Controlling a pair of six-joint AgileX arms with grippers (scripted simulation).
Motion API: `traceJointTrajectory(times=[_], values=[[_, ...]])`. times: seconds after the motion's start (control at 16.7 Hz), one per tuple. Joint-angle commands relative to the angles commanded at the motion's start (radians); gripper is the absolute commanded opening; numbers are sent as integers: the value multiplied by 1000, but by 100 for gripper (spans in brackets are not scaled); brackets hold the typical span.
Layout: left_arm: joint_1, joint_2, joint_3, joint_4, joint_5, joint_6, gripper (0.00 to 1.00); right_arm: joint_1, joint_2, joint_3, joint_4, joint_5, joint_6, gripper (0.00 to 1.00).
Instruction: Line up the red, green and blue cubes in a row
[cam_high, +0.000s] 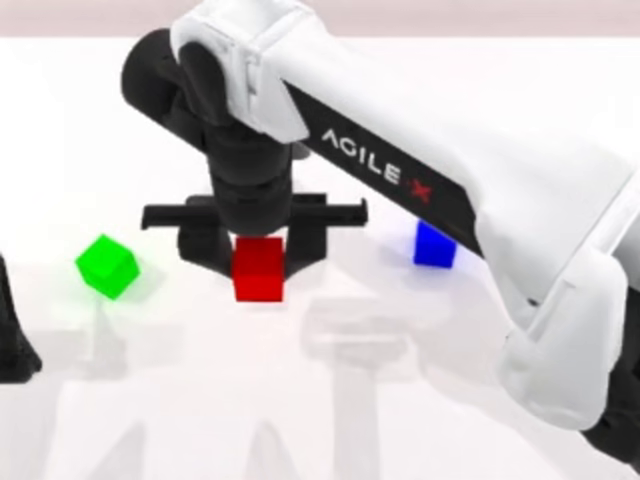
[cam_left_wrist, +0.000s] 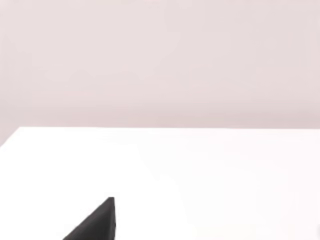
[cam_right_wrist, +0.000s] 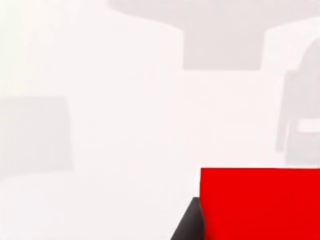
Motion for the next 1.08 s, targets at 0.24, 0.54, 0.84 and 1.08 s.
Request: traceJointTrajectory(times=[0.24, 0.54, 0.84, 1.08], values=[[0, 0, 0, 0, 0, 0, 100, 0, -20, -75, 71, 1, -1, 0], [0, 0, 0, 0, 0, 0, 100, 2, -57, -333, 265, 0, 1, 0], [0, 0, 0, 0, 0, 0, 100, 6, -68, -412, 341, 1, 2, 0], [0, 0, 0, 0, 0, 0, 100, 6, -68, -412, 341, 1, 2, 15]])
